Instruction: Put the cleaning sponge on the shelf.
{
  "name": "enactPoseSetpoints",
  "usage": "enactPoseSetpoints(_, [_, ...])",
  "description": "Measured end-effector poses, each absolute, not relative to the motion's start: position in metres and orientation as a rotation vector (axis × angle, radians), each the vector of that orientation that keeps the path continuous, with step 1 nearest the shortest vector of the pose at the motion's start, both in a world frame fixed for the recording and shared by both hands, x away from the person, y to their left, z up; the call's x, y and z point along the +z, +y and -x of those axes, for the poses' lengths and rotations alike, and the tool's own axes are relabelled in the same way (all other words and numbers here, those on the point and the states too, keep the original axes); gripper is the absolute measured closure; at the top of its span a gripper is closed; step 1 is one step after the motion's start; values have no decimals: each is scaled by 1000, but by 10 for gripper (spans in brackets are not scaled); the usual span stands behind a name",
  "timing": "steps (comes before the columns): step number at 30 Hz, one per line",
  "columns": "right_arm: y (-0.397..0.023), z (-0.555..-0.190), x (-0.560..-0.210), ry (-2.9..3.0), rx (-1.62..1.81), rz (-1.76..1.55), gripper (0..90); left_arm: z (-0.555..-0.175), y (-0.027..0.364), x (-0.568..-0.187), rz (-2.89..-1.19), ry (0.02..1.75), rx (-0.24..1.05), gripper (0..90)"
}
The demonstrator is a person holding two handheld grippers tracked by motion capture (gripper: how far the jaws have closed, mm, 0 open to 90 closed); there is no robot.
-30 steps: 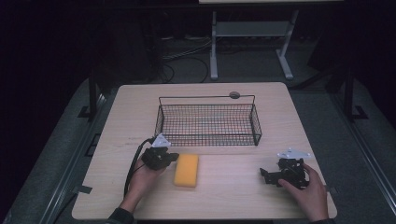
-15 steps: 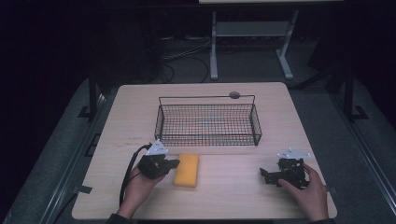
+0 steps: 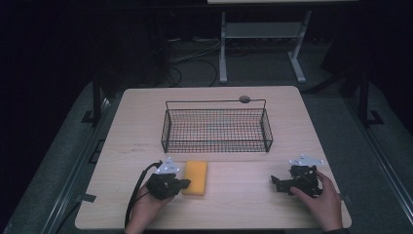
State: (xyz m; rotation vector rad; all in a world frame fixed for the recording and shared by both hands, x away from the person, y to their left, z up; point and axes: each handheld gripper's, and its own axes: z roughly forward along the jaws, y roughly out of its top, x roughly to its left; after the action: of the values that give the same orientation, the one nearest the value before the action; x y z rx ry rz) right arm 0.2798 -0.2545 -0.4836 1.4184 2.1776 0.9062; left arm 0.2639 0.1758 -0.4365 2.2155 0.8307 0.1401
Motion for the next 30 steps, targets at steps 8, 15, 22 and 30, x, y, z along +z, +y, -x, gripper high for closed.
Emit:
enactPoseSetpoints(8, [-255,-280,-484,2178,907,-1418,0,-265,181,-436,-2220,849,140,896])
enactPoseSetpoints(15, [-255,-280,-484,2178,906,-1419,0,-267,193,-436,-2214,885,158,896])
enactPoseSetpoints(22, [-255,-280,-484,2178,906,-1418,0,-270,205,-435,-2214,922,183,896])
enactPoseSetpoints(30, [-255,-280,-484,2178,906,-1418,0,-272,217,-434,-2214,958,221,896])
